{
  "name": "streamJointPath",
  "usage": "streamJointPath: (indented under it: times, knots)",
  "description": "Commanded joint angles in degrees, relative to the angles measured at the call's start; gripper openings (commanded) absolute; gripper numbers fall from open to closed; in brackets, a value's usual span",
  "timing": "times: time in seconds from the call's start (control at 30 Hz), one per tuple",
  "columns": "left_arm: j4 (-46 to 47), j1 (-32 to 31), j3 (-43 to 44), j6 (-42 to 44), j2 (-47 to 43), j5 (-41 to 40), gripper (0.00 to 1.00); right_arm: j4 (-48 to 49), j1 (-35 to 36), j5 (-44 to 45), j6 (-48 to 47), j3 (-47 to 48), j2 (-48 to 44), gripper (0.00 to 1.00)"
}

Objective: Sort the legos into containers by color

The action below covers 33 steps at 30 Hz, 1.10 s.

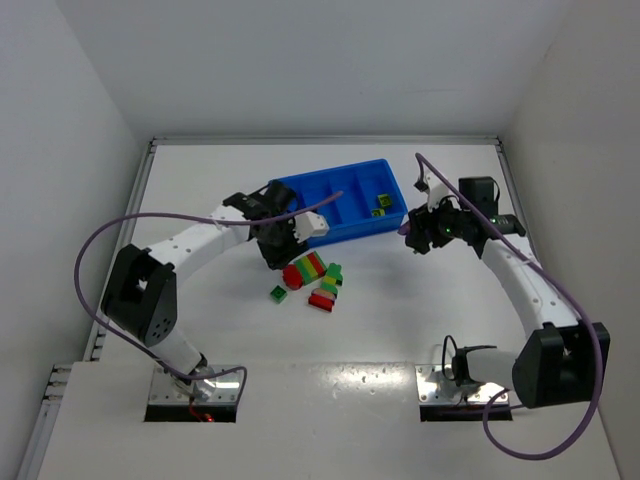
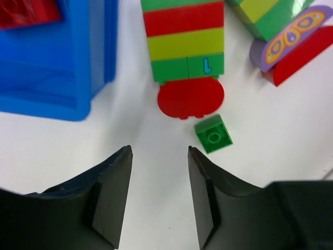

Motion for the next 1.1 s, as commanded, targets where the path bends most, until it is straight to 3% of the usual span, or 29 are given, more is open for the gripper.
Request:
streamJointPath:
  times: [0.0, 0.6, 0.9, 1.07]
  knots:
    - [-5.2, 0.5, -0.8, -3.6, -1.9, 1.2, 0.55, 1.9, -0.2, -0.7, 1.1, 3.1, 0.8, 0.1]
    - [-7.4, -3.5, -4.0, -12.0, 3.6, 1.4, 0.65, 1.9, -0.2, -0.1, 1.1, 4.8, 3.0, 0.1]
    - [-2.9, -7.9, -8.6, -19.3, 3.0, 1.4, 0.73, 0.3, -0.2, 0.4, 0.5, 3.7, 1.4, 0.1]
    - [0.2, -7.9, -8.6, -22.3, 4.7, -3.0, 0.76, 0.2, -0.2, 0.4, 0.5, 3.2, 0.3, 0.1]
